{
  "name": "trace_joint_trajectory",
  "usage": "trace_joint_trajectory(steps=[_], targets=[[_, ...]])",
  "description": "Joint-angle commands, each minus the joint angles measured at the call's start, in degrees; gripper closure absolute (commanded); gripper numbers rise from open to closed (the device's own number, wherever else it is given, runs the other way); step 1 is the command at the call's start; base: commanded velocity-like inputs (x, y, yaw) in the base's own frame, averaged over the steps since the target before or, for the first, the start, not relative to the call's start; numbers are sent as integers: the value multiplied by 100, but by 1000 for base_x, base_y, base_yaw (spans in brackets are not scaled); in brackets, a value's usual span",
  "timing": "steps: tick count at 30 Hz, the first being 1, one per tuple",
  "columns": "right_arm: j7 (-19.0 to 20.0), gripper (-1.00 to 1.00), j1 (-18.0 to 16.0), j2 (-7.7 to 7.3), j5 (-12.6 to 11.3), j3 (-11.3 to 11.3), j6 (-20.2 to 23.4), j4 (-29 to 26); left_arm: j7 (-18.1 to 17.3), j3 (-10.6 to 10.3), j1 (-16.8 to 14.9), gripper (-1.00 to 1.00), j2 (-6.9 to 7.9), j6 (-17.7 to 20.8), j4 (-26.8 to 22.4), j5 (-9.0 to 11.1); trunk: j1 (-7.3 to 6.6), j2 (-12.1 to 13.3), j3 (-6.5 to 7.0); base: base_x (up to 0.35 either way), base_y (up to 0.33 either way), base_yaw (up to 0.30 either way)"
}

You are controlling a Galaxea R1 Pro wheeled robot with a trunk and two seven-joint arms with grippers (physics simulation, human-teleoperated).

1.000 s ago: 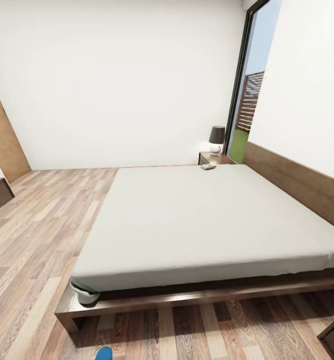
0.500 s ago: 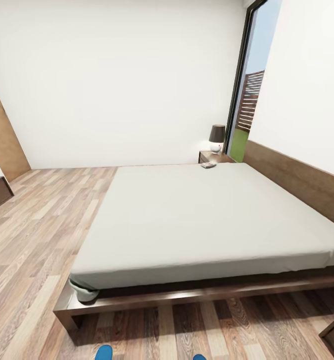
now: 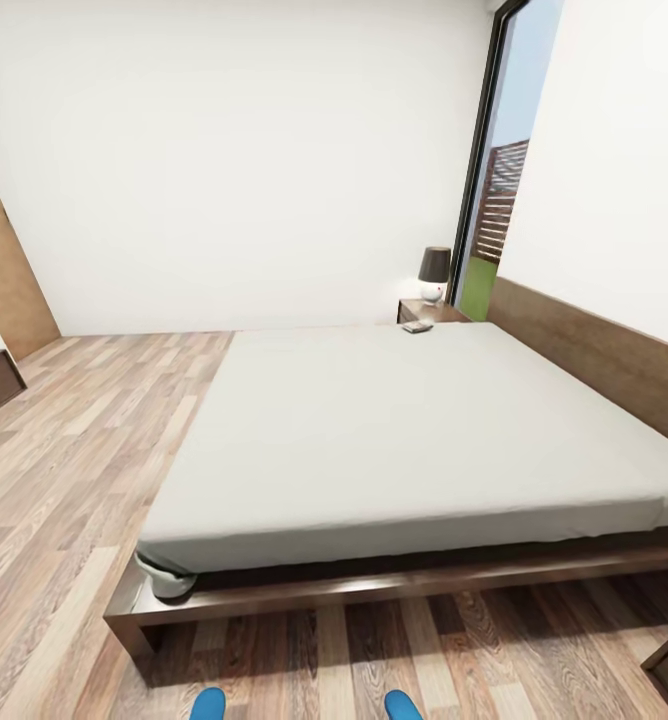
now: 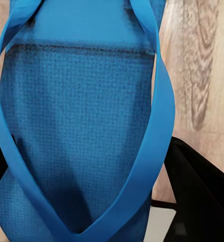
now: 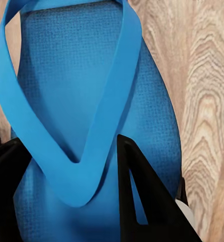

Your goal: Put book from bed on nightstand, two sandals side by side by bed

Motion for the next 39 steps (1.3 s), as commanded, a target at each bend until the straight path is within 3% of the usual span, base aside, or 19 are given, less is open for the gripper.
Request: trace_joint_trajectory(steps=[1,19,39], targets=[[37,100,-2,2,55,-48,32,-14,29,-51,0,100,0,6,-6,48,22,-44,-24,0,0,0],[22,100,-231,42,55,-48,47,-18,29,-51,3,100,-1,2,-6,47,417,-766,-347,0,0,0],[21,100,-562,129,54,-48,344,-126,82,-60,-128,100,7,132,-62,39,857,-1568,-706,0,0,0]])
